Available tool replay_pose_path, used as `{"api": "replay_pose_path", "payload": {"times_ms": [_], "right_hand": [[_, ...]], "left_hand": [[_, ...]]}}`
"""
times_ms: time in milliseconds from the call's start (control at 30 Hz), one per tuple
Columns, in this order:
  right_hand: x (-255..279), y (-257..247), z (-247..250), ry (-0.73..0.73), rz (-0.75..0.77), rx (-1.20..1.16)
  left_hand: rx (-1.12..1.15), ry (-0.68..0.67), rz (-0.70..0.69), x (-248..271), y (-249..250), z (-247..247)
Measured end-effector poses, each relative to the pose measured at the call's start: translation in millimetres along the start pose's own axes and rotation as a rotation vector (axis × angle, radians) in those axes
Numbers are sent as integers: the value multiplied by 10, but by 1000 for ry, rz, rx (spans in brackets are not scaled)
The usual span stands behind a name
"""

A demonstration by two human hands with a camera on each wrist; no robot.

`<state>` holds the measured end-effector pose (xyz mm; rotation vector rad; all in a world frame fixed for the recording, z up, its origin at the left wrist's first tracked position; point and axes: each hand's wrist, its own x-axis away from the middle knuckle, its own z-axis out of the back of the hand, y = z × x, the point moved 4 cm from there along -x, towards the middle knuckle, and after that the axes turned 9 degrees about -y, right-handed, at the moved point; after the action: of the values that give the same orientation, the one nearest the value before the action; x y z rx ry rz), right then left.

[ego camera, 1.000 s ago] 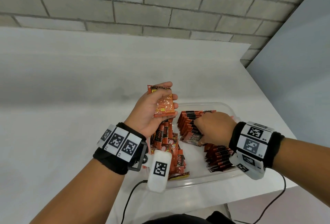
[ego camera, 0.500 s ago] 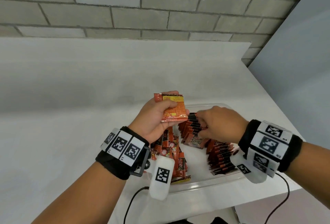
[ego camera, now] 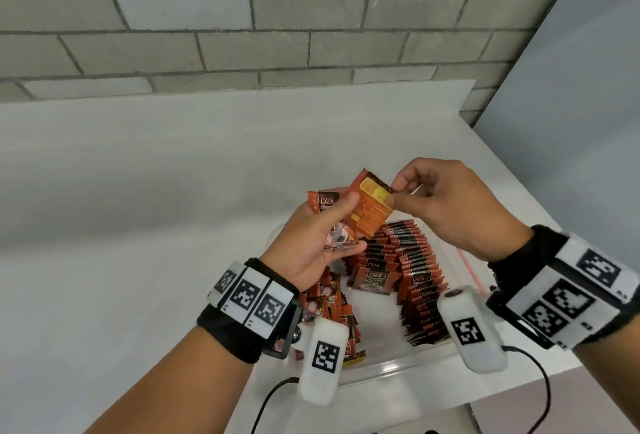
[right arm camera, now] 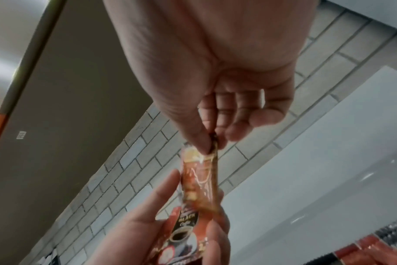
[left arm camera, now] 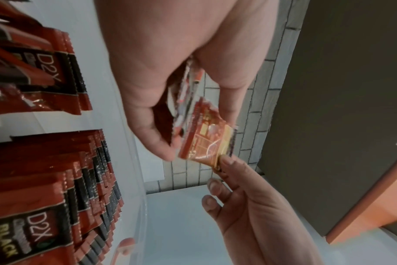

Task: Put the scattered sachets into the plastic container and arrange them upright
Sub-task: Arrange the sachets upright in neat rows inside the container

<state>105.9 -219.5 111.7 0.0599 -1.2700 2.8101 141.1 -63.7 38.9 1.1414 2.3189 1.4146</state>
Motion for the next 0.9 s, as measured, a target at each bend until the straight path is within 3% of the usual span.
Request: {"api": "replay_pose_path", "payload": {"times_ms": [100,200,333,567,733,900], "right_hand": [[83,-23,35,133,93,81],[148,-3,-118,51,156,164],[150,104,-259,-80,118,178],[56,37,-74,3,134,254],[-58,37,-63,-215,16,243],[-20,130,-39,-377,-69,211]], "left_hand": [[127,55,46,-16,10,14],[157,19,26,-20,42,-17],[66,39,1,-24,18,-9],[-31,9,30,-15,9,0],[-81,6,54,10,-19,-49],[-9,160,50,25,44,71]]}}
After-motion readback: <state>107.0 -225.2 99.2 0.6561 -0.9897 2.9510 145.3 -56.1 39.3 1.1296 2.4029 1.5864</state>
